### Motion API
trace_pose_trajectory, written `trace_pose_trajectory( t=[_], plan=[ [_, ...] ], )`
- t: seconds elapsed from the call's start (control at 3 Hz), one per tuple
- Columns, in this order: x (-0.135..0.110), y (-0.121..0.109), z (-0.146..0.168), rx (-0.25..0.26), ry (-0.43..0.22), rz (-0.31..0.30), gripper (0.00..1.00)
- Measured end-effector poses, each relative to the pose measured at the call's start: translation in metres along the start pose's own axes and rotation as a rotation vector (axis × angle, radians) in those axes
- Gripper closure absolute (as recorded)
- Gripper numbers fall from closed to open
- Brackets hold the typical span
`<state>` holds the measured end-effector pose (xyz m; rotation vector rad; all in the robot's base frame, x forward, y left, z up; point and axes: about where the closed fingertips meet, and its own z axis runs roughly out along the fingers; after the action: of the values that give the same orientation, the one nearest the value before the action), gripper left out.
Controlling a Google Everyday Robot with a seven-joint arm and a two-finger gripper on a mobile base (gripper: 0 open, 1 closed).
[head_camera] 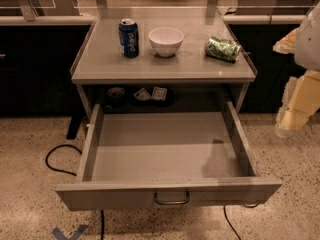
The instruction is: Place green can into top drawer
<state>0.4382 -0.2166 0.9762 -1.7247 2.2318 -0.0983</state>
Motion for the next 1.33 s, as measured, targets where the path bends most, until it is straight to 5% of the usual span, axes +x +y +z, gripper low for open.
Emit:
trace_pose_trajectory(
  t=[0.33,0.67,1.0,1.33],
  plan=[
    [-0.001,-0.002,0.001,0.0,-0.004,-0.001,0.0],
    [-0.017,-0.034,0.029,0.0,-0.015,-0.03,0.0],
    [-0.049,-0.091,0.064,0.012,-0.013,-0.028,0.0],
    [-0.085,-0.156,0.099,0.026,0.024,0.04,0.0]
  ],
)
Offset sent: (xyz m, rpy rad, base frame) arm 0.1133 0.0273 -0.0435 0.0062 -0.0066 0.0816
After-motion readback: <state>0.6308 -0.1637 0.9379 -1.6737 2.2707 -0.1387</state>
